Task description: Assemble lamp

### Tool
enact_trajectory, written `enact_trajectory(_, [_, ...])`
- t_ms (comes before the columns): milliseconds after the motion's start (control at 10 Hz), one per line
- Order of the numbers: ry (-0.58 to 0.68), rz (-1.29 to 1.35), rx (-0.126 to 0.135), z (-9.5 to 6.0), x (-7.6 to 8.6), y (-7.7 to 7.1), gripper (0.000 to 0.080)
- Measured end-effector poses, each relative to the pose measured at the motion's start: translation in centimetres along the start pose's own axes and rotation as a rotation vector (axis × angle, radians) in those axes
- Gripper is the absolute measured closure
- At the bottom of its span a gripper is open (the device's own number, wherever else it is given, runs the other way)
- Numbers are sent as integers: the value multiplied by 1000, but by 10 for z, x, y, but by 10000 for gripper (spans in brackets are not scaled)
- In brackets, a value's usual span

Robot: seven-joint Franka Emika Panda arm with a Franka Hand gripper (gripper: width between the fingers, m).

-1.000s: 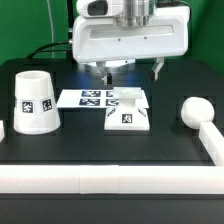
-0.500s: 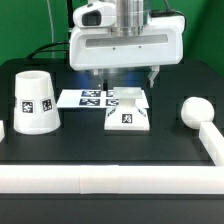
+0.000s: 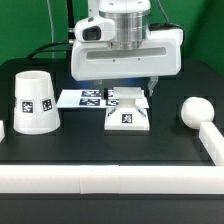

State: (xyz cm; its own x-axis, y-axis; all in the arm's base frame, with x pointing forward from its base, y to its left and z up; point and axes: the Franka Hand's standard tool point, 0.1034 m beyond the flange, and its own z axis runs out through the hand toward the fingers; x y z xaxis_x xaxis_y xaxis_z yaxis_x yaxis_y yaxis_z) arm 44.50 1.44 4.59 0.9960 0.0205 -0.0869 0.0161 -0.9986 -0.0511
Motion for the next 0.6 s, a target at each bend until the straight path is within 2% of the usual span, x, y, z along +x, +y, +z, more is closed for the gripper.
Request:
enact_trajectory(100, [1, -3, 0, -1, 2, -1, 221])
enact_trajectory(200, [2, -5, 0, -1, 2, -1, 266])
enact_trajectory(600, [2, -5, 0, -1, 2, -1, 266])
